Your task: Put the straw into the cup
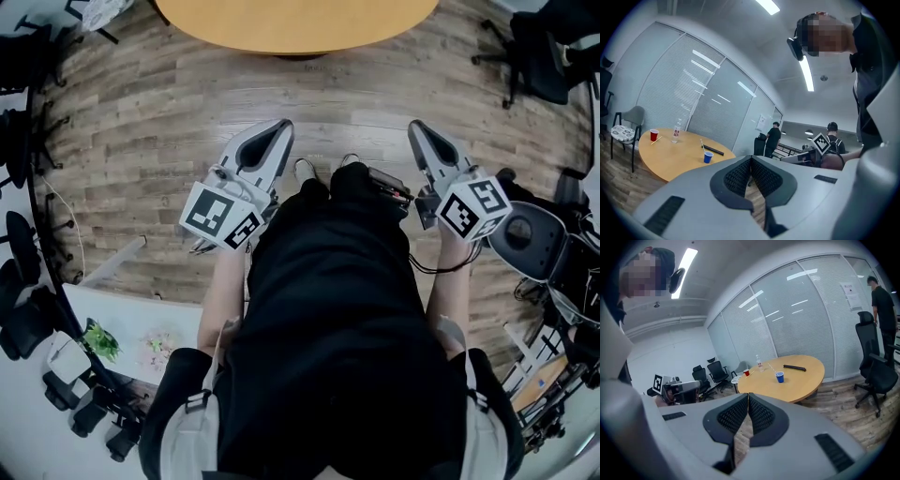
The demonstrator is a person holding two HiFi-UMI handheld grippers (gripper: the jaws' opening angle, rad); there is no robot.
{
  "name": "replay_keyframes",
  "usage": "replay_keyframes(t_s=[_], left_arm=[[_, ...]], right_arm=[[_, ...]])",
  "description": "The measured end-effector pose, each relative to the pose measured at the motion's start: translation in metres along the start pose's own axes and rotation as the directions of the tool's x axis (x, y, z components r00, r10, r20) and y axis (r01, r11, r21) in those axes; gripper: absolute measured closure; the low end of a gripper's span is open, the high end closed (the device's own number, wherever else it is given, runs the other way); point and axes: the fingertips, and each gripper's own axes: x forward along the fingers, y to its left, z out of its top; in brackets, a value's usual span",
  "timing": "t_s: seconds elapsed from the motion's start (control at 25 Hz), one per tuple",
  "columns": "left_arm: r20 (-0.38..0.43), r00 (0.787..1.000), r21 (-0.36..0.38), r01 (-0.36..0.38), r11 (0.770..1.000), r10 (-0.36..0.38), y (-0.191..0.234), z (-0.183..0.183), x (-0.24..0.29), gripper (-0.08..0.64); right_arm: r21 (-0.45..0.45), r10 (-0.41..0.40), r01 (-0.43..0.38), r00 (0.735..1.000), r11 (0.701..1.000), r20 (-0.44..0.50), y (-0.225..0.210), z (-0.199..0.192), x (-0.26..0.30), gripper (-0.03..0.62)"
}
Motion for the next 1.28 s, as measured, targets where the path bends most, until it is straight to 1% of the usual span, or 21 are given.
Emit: replay_keyframes(t_s=[0.24, 0.44, 0.56, 0.8, 1.28], left_arm=[[0.018, 1.0, 0.002, -0.023, 1.0, 0.023, 0.0, 0.001, 0.0, 0.548], [0.019, 0.999, -0.009, -0.032, 0.999, 0.033, -0.004, -0.001, -0.001, 0.548], [0.014, 1.0, 0.003, -0.024, 1.0, 0.024, -0.007, 0.0, 0.005, 0.548], [0.001, 1.0, 0.013, -0.009, 1.0, 0.009, -0.012, 0.001, 0.014, 0.548], [-0.008, 1.0, 0.034, 0.024, 0.999, -0.024, -0.018, 0.004, 0.023, 0.548]], right_arm=[[-0.033, 0.031, -0.032, 0.999, 0.999, -0.029, 0.002, 0.003, 0.005, 0.574], [-0.07, 0.043, -0.044, 0.999, 0.997, -0.019, 0.005, 0.01, 0.0, 0.574], [-0.046, 0.046, -0.046, 0.999, 0.998, -0.012, 0.001, 0.009, -0.002, 0.574], [-0.033, 0.051, -0.051, 0.999, 0.998, -0.007, -0.003, 0.006, -0.005, 0.574], [-0.034, 0.032, -0.031, 0.999, 0.999, 0.017, -0.009, 0.009, -0.012, 0.574]])
